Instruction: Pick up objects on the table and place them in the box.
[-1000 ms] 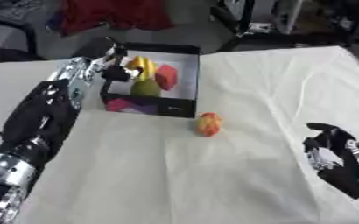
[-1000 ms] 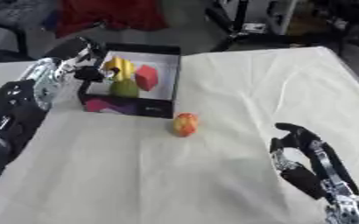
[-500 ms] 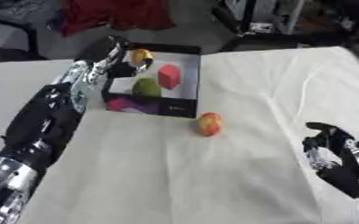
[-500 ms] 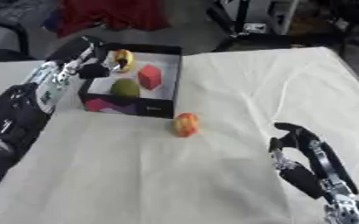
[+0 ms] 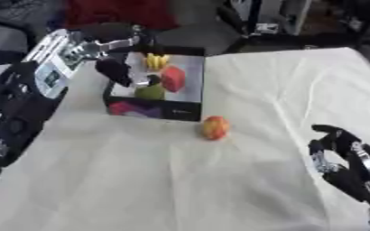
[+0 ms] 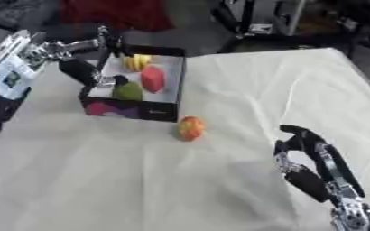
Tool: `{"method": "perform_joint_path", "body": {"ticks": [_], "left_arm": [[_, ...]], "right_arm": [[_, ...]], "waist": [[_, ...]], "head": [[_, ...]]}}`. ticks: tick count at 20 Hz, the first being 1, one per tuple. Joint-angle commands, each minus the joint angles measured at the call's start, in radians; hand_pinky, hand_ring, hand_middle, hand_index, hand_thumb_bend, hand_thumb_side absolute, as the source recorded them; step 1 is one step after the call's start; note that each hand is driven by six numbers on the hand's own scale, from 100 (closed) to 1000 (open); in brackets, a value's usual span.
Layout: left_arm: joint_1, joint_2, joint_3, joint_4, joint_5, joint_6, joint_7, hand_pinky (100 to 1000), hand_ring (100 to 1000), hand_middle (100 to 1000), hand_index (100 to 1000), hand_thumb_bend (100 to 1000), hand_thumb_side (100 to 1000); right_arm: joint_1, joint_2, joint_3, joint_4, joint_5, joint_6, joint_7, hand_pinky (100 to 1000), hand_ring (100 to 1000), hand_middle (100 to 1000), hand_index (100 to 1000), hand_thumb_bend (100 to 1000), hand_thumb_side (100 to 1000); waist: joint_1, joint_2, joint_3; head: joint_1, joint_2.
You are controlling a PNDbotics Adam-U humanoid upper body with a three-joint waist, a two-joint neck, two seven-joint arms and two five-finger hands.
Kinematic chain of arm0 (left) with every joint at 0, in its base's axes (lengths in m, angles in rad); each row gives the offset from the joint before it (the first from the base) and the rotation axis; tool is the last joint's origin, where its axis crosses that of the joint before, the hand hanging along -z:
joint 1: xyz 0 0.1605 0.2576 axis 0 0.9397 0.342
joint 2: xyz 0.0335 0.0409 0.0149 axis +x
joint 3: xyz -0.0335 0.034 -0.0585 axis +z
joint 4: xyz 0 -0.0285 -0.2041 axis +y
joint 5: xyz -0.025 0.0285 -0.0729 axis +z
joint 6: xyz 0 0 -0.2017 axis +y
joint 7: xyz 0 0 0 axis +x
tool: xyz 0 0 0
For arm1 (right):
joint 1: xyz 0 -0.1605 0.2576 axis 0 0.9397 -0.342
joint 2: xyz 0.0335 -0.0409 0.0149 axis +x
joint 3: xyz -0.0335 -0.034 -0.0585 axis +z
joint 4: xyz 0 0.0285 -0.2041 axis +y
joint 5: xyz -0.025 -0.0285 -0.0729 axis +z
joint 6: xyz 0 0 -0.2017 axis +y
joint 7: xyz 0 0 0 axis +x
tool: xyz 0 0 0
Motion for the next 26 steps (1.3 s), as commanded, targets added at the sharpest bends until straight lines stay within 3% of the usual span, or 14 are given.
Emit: {"method": "perform_joint_path", "body": {"ticks": [1, 4, 8, 12, 17, 18, 19, 23, 26], "left_arm": [[-0.019, 0.014, -0.031, -0.110, -0.015, -0.083, -0.161, 795, 778, 792, 816, 378, 538], [-0.019, -0.034, -0.050, -0.153, -0.134, -0.133, -0.163, 827, 831, 853, 845, 410, 538], [-0.002, -0.103, -0.065, -0.100, -0.234, -0.185, -0.128, 820, 821, 843, 840, 398, 532], [0.040, -0.080, -0.032, -0.110, -0.250, -0.185, -0.069, 797, 787, 807, 827, 382, 607], [0.217, 0.081, 0.147, -0.316, -0.119, -0.035, 0.084, 769, 746, 765, 802, 343, 691], [0.258, 0.108, 0.189, -0.358, -0.092, 0.001, 0.121, 768, 745, 764, 801, 342, 694], [0.306, 0.128, 0.237, -0.395, -0.063, 0.041, 0.165, 758, 730, 751, 797, 321, 716], [0.488, 0.135, 0.413, -0.478, 0.064, 0.190, 0.352, 720, 665, 692, 766, 262, 729], [0.604, 0.101, 0.500, -0.495, 0.173, 0.280, 0.489, 704, 639, 667, 755, 242, 740]], "right_arm": [[-0.004, -0.019, -0.016, -0.013, 0.005, 0.002, -0.015, 759, 664, 457, 813, 100, 463], [-0.005, -0.019, -0.021, -0.017, 0.004, 0.002, -0.023, 759, 664, 457, 814, 100, 458], [-0.008, -0.018, -0.030, -0.023, 0.002, 0.003, -0.037, 758, 663, 457, 813, 100, 489], [-0.012, -0.018, -0.034, -0.022, 0.002, 0.006, -0.043, 758, 664, 457, 813, 100, 460], [-0.047, -0.070, -0.021, -0.027, -0.004, 0.000, -0.033, 761, 665, 458, 818, 100, 418], [-0.060, -0.088, -0.014, -0.031, -0.007, -0.004, -0.028, 762, 666, 455, 819, 100, 474], [-0.075, -0.111, -0.005, -0.034, -0.010, -0.008, -0.021, 763, 666, 459, 821, 100, 395], [-0.151, -0.195, 0.050, -0.029, -0.032, -0.018, 0.027, 766, 671, 463, 829, 100, 350], [-0.217, -0.245, 0.103, 0.008, -0.039, -0.026, 0.080, 767, 675, 467, 834, 100, 332]], "waist": [[0.000, -0.014, -0.003], [-0.002, -0.014, -0.007], [-0.005, -0.013, -0.014], [-0.007, -0.012, -0.009], [-0.007, -0.007, 0.017], [-0.007, -0.007, 0.021], [-0.008, -0.006, 0.028], [-0.014, -0.004, 0.051], [-0.016, -0.004, 0.066]], "head": [[-0.007, -0.002], [-0.008, -0.002], [-0.005, -0.002], [-0.006, -0.002], [-0.016, -0.002], [-0.018, -0.002], [-0.022, -0.002], [-0.036, -0.002], [-0.045, -0.002]]}}
